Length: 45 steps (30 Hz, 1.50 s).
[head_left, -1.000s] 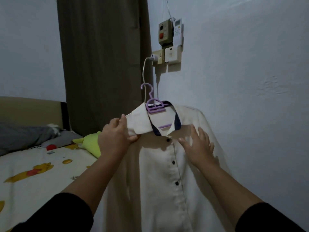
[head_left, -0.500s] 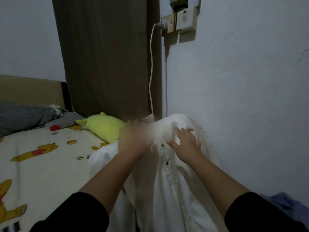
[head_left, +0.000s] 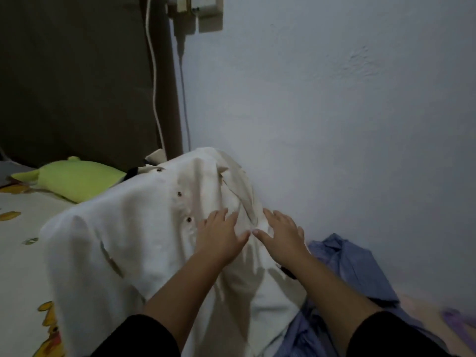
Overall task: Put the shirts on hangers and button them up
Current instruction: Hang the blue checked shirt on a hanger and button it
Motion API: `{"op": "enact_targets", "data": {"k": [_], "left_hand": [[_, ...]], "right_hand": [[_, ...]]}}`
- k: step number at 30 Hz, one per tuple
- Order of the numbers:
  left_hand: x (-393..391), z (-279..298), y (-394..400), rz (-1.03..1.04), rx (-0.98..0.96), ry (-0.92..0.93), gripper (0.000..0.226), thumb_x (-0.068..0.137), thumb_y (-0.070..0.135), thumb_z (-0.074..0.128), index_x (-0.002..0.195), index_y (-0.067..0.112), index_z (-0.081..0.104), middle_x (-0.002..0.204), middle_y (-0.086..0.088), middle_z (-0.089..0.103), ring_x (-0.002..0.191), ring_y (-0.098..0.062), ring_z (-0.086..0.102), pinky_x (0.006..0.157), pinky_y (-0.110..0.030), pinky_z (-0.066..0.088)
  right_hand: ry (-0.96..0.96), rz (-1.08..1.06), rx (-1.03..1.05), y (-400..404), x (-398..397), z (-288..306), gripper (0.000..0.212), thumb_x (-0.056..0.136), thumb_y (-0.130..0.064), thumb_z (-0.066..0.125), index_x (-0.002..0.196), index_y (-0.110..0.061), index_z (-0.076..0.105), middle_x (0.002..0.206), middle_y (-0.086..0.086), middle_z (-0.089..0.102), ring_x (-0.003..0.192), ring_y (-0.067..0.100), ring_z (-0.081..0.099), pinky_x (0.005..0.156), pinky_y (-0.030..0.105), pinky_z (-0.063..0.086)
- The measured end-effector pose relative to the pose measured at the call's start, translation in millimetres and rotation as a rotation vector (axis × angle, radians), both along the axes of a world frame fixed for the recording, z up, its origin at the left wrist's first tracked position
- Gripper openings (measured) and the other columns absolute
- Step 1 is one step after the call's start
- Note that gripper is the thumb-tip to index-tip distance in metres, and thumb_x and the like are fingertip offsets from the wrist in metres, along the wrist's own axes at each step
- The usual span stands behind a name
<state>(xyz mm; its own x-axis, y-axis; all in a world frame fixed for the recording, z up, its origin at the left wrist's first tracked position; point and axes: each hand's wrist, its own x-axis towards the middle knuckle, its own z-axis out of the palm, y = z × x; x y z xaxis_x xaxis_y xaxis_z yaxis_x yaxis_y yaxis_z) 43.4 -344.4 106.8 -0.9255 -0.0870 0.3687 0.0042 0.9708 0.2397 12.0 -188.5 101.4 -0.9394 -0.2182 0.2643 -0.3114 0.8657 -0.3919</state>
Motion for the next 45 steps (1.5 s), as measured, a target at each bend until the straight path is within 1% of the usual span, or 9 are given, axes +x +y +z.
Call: {"op": "enact_targets", "data": {"k": [18, 24, 28, 30, 34, 37, 41, 43, 45], "left_hand": [[-73, -111, 183, -0.523, 0.172, -0.106, 0.07, 0.091, 0.049, 0.052, 0.149, 0.02, 0.027, 0.147, 0.0, 0.04, 0.133, -0.019, 0.037, 0.107, -0.033, 0.033], [-105, -136, 219, -0.587, 0.189, -0.122, 0.074, 0.091, 0.046, 0.054, 0.151, 0.017, 0.023, 0.15, -0.003, 0.037, 0.134, -0.019, 0.036, 0.107, -0.031, 0.03], [-112, -148, 241, -0.581, 0.277, -0.151, 0.071, 0.094, 0.039, 0.053, 0.152, 0.02, 0.017, 0.152, -0.001, 0.033, 0.137, -0.018, 0.032, 0.108, -0.031, 0.03], [-114, -151, 250, -0.584, 0.305, -0.151, 0.069, 0.095, 0.031, 0.053, 0.152, 0.019, 0.016, 0.152, -0.002, 0.034, 0.136, -0.018, 0.034, 0.108, -0.029, 0.028], [-115, -149, 261, -0.603, 0.326, -0.139, 0.067, 0.095, 0.017, 0.051, 0.152, 0.017, 0.017, 0.153, -0.003, 0.033, 0.137, -0.018, 0.035, 0.111, -0.031, 0.027], [-111, -135, 269, -0.617, 0.377, -0.141, 0.07, 0.093, 0.015, 0.054, 0.152, 0.017, 0.016, 0.153, -0.004, 0.032, 0.138, -0.017, 0.033, 0.113, -0.031, 0.025], [-94, -112, 280, -0.688, 0.407, -0.151, 0.075, 0.093, 0.026, 0.056, 0.153, 0.017, 0.011, 0.156, 0.0, 0.024, 0.141, -0.012, 0.025, 0.109, -0.018, 0.015], [-83, -105, 284, -0.701, 0.398, -0.151, 0.075, 0.093, 0.029, 0.056, 0.153, 0.019, 0.012, 0.155, 0.002, 0.026, 0.14, -0.012, 0.026, 0.105, -0.018, 0.017], [-74, -102, 286, -0.691, 0.365, -0.163, 0.073, 0.093, 0.028, 0.055, 0.152, 0.022, 0.013, 0.155, 0.002, 0.027, 0.14, -0.014, 0.028, 0.102, -0.019, 0.021]], "right_hand": [[-0.071, -0.366, -0.124, 214, -17, -124, 0.067, 0.091, -0.042, 0.056, 0.147, -0.02, 0.029, 0.151, 0.006, 0.033, 0.136, 0.025, 0.03, 0.111, 0.039, 0.03], [-0.039, -0.479, -0.197, 241, -47, -150, 0.089, 0.079, -0.053, 0.065, 0.148, -0.02, 0.02, 0.15, 0.009, 0.031, 0.137, 0.026, 0.028, 0.11, 0.047, 0.031], [-0.195, -0.476, -0.193, 251, -59, -160, 0.108, 0.071, -0.059, 0.069, 0.149, -0.026, 0.002, 0.152, 0.002, 0.028, 0.137, 0.023, 0.029, 0.109, 0.054, 0.023], [-0.243, -0.458, -0.18, 256, -62, -163, 0.091, 0.082, -0.045, 0.064, 0.15, -0.03, 0.005, 0.147, -0.002, 0.041, 0.13, 0.022, 0.041, 0.111, 0.054, 0.019], [-0.136, -0.435, -0.355, 274, -55, -147, 0.037, 0.093, -0.019, 0.05, 0.13, -0.025, 0.056, 0.121, 0.002, 0.064, 0.112, 0.024, 0.057, 0.106, 0.037, 0.037], [-0.135, -0.41, -0.621, 288, -40, -123, 0.026, 0.093, -0.01, 0.048, 0.109, -0.016, 0.069, 0.109, 0.002, 0.067, 0.103, 0.022, 0.061, 0.089, 0.026, 0.045], [-0.104, -0.53, -0.989, 316, -10, -87, 0.022, 0.089, -0.013, 0.048, 0.08, -0.021, 0.066, 0.088, 0.003, 0.067, 0.085, 0.025, 0.062, 0.074, 0.037, 0.05], [-0.022, -0.684, -0.838, 342, 9, -81, 0.022, 0.093, -0.016, 0.04, 0.085, -0.013, 0.061, 0.094, 0.008, 0.064, 0.084, 0.025, 0.057, 0.075, 0.035, 0.046], [-0.072, -0.844, -0.55, 371, 26, -86, 0.031, 0.093, -0.025, 0.029, 0.087, -0.011, 0.057, 0.104, 0.014, 0.061, 0.093, 0.031, 0.055, 0.092, 0.046, 0.042]]}}
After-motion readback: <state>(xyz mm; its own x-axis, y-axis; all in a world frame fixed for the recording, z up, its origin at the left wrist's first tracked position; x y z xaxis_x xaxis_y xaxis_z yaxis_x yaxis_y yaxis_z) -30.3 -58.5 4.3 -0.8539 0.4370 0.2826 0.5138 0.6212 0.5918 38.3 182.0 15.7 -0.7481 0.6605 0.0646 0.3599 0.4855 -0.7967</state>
